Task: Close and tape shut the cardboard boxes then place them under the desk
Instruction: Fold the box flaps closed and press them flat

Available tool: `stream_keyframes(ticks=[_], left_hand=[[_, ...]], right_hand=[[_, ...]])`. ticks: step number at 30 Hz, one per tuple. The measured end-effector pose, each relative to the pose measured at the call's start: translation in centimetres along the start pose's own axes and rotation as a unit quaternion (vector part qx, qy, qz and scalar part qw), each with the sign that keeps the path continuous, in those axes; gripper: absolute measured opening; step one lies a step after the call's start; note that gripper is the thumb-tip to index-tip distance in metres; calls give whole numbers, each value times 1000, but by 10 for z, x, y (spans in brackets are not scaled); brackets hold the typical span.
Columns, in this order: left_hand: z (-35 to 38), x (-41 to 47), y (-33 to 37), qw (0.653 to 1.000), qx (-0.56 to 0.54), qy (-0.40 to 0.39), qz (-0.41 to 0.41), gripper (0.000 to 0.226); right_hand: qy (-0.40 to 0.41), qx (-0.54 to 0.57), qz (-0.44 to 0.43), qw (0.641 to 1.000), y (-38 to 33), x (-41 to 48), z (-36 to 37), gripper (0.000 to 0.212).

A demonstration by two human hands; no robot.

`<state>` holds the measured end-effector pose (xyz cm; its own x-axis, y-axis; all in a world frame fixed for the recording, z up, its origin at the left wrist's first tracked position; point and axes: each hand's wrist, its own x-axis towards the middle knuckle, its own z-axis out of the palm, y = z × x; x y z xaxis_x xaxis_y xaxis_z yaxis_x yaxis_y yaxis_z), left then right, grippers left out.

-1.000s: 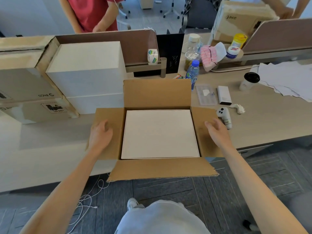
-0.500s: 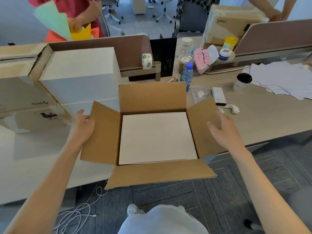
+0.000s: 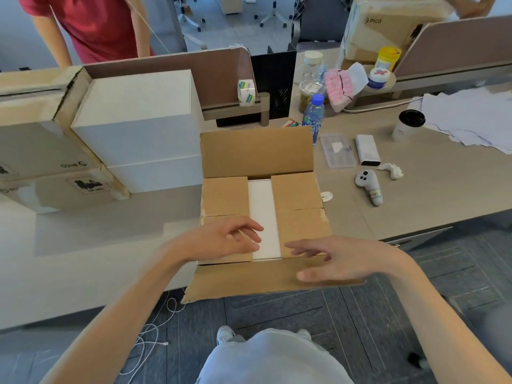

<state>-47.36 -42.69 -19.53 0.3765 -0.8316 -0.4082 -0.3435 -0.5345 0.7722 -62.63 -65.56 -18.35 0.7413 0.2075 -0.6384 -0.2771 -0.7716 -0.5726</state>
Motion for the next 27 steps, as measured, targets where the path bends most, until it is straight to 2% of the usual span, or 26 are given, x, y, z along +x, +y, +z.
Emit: stream_keyframes(ticks=[3, 5, 7, 12, 18, 21, 27], left_hand=[[14, -5, 4, 999, -3, -44, -11, 43], [21, -7, 6, 998, 1, -68, 0, 45], [25, -8, 8, 997, 3, -78, 13, 42], [27, -11, 16, 996, 21, -72, 39, 29], [31, -8, 12, 986, 116, -111, 40, 41], [32, -7, 8, 989, 106, -84, 50, 30], [9, -11, 19, 995, 79, 26, 49, 7]], right_hand=[[-20, -27, -6, 999, -4, -1, 4, 93], [-28, -28, -10, 999, -5, -1, 6, 94], [-21, -33, -20, 999, -6, 0, 6, 85], [60, -32, -34, 997, -8, -1, -2, 49], [6, -73, -15, 997, -14, 4, -1, 75], [6, -77, -17, 997, -13, 9, 5, 72], [95, -25, -39, 994, -10, 10, -2, 32]])
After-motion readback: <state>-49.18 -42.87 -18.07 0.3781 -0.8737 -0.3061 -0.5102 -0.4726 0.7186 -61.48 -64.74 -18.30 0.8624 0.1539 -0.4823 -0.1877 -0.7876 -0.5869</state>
